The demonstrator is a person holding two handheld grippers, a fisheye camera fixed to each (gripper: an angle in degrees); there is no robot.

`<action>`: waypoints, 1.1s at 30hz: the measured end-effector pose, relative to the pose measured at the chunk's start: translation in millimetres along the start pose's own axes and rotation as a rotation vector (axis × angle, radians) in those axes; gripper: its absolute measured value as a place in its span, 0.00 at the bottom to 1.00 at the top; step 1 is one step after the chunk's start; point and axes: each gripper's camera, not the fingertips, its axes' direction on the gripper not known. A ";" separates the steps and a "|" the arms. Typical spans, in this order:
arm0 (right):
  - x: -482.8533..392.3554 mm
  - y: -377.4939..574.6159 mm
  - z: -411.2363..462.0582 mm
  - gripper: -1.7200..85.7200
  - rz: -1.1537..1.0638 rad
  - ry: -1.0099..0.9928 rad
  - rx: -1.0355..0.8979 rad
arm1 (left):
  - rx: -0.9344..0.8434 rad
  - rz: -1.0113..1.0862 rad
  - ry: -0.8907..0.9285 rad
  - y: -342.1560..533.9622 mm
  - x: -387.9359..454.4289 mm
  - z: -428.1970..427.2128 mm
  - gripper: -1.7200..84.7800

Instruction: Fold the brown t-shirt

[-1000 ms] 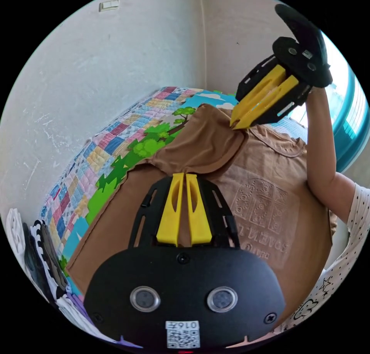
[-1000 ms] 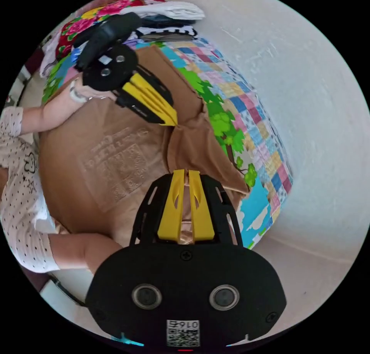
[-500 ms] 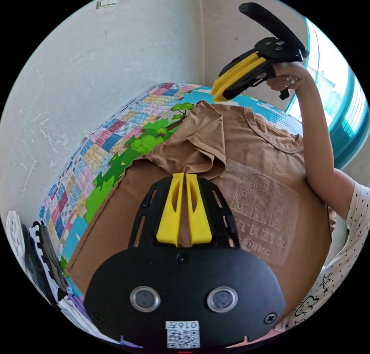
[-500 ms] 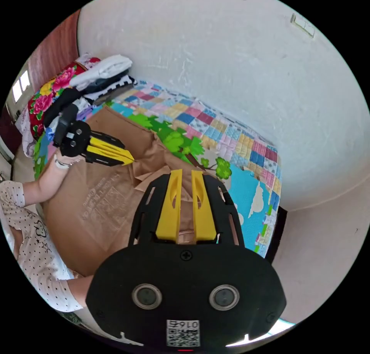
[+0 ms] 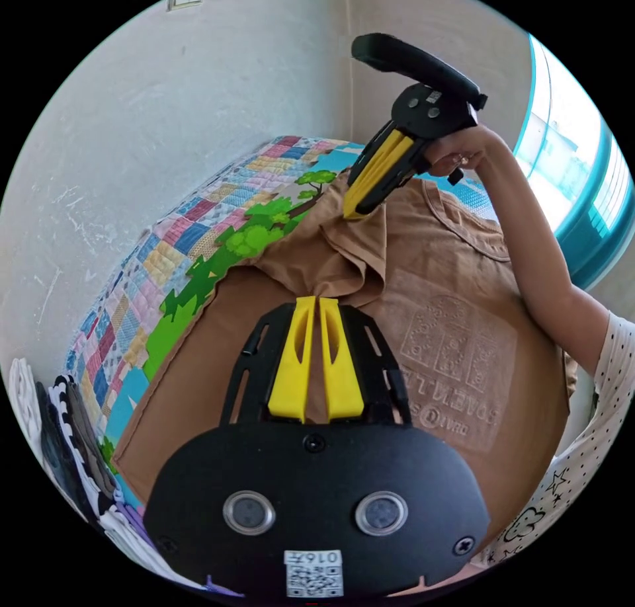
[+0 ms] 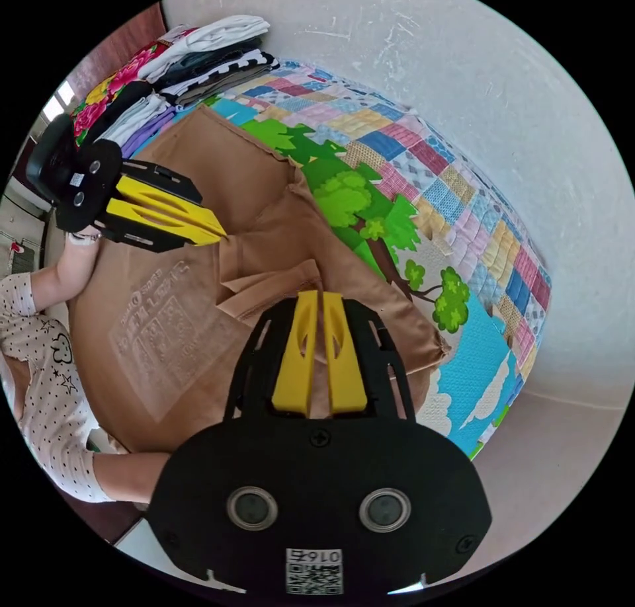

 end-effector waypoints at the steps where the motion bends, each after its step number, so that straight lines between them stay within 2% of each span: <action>1: -0.5 6.3 -7.8 0.03 -0.002 0.007 0.018 | 0.000 -0.006 -0.004 0.0 -2.3 -1.0 0.01; 8: -28.1 62.0 -53.6 0.02 -0.181 -0.026 0.128 | -0.016 -0.020 -0.008 1.1 -19.0 -4.8 0.01; 10: -43.6 83.0 -57.8 0.03 -0.294 -0.035 0.167 | -0.025 -0.022 -0.005 1.3 -23.7 -4.5 0.01; 15: -46.8 118.9 -58.8 0.08 -0.419 -0.079 0.288 | -0.038 -0.026 0.016 0.9 -34.6 -4.4 0.01; 17: -36.9 132.5 -68.4 0.10 -0.385 -0.095 0.411 | -0.049 -0.021 0.022 -0.7 -37.2 -3.0 0.01; 19: -14.5 144.5 -81.4 0.12 -0.206 -0.110 0.561 | -0.065 -0.008 0.017 -2.5 -37.0 -1.6 0.01; 20: -8.4 145.1 -82.5 0.13 -0.150 -0.114 0.574 | -0.083 0.006 0.009 -3.8 -36.0 0.3 0.01; 22: 9.3 132.4 -72.9 0.13 0.063 -0.095 0.448 | -0.117 0.013 -0.028 -5.9 -35.5 3.8 0.01; 24: 7.4 116.9 -56.7 0.13 0.112 -0.056 0.275 | -0.129 -0.017 -0.103 -7.3 -38.9 4.7 0.02; 25: -6.2 109.8 -47.7 0.12 0.041 -0.038 0.214 | -0.125 -0.036 -0.128 -7.5 -42.1 3.9 0.02; 28: -55.4 98.4 -41.9 0.12 -0.231 -0.042 0.180 | -0.133 -0.001 -0.029 -8.6 -45.6 5.4 0.06; 31: -96.6 86.4 -41.0 0.12 -0.346 0.012 0.120 | -0.123 -0.002 0.011 -12.3 -48.0 7.8 0.08; 33: -114.6 80.2 -41.6 0.12 -0.339 0.080 0.091 | -0.110 -0.011 0.007 -14.1 -49.5 9.0 0.08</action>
